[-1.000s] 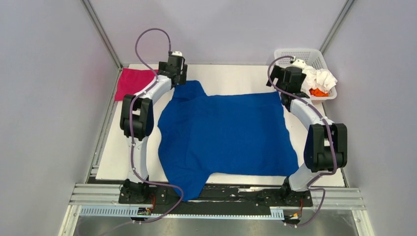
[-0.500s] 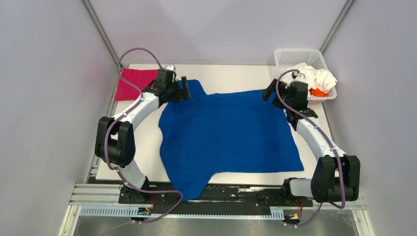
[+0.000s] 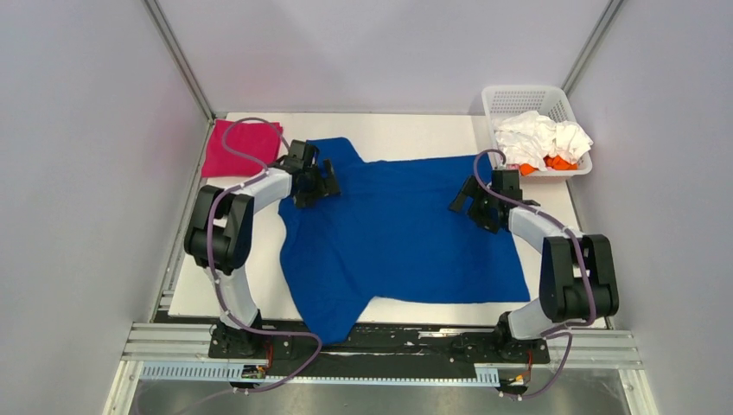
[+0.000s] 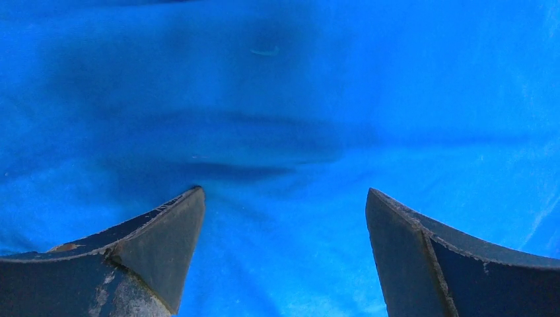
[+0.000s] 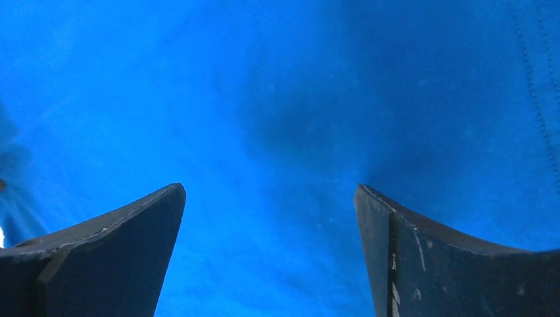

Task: Fold and stack the t-shirts
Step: Flatten out the tshirt

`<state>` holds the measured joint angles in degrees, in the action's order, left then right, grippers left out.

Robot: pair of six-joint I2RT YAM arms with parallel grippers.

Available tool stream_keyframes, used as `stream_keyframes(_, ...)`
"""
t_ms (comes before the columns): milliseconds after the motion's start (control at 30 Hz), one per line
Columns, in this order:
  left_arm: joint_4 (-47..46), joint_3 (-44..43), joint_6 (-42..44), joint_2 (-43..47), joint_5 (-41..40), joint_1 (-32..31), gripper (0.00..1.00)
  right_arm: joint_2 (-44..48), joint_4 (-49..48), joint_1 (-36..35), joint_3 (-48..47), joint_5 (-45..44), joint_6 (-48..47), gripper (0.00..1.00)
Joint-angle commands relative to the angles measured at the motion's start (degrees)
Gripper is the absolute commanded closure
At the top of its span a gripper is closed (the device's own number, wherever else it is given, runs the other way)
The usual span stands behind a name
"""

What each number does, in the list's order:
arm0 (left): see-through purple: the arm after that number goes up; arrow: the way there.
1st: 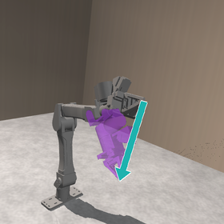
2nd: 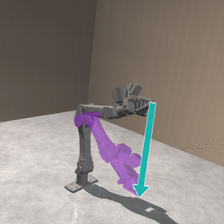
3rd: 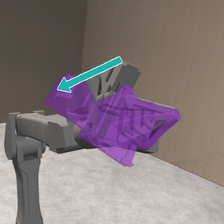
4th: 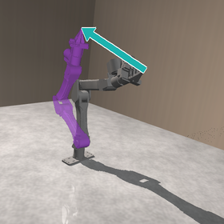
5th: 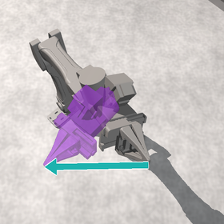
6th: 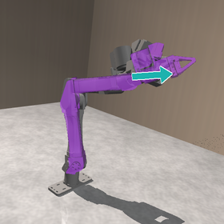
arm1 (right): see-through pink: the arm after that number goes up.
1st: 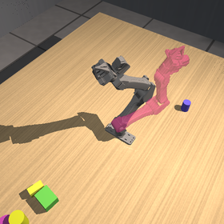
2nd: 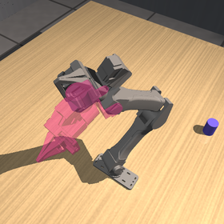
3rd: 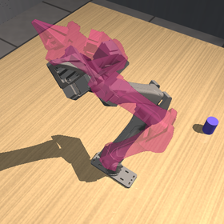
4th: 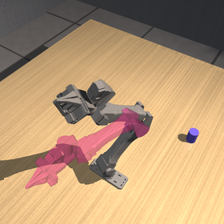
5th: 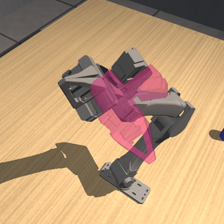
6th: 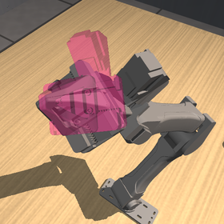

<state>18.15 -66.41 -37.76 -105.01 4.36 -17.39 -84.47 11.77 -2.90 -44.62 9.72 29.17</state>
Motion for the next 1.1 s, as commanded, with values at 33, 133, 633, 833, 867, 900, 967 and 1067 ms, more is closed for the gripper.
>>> stream_keyframes(33,5.25,-11.0,-1.99,-10.39,-9.17,2.83,0.0,-6.5,-4.04,-0.09,-3.08,-3.54,3.58,0.0)
stream_keyframes(133,8.44,-17.88,-0.67,-16.0,-11.59,3.36,0.0,-11.22,-4.73,-0.11,-5.98,-7.07,3.88,0.0)
stream_keyframes(633,17.09,-48.55,7.63,-30.89,-9.55,6.55,0.0,-24.51,-0.98,-0.2,-24.9,-12.8,1.78,0.0)
stream_keyframes(833,16.18,-40.44,9.19,-18.03,-8.37,4.33,0.0,-15.05,1.14,-1.6,-22.15,-10.7,0.15,0.0)
stream_keyframes(867,15.59,-38.17,9.13,-15.75,-9.34,3.7,0.0,-12.89,1.68,-2.05,-21.0,-10.62,0.25,0.0)
stream_keyframes(900,15.33,-33.82,9.16,-11.18,-9.88,2.45,0.0,-11.05,2.14,-2.4,-19.58,-10.67,0.46,0.0)
stream_keyframes(967,15.5,-26.67,8.71,-4.36,-11.85,-0.14,0.0,-6.76,2.68,-2.96,-16.41,-9.72,1.1,0.0)
stream_keyframes(1067,16.49,-14.47,6.44,4.82,-15.36,-3.81,0.0,-1.49,2.7,-3.07,-11.76,-7.51,1.74,0.0)
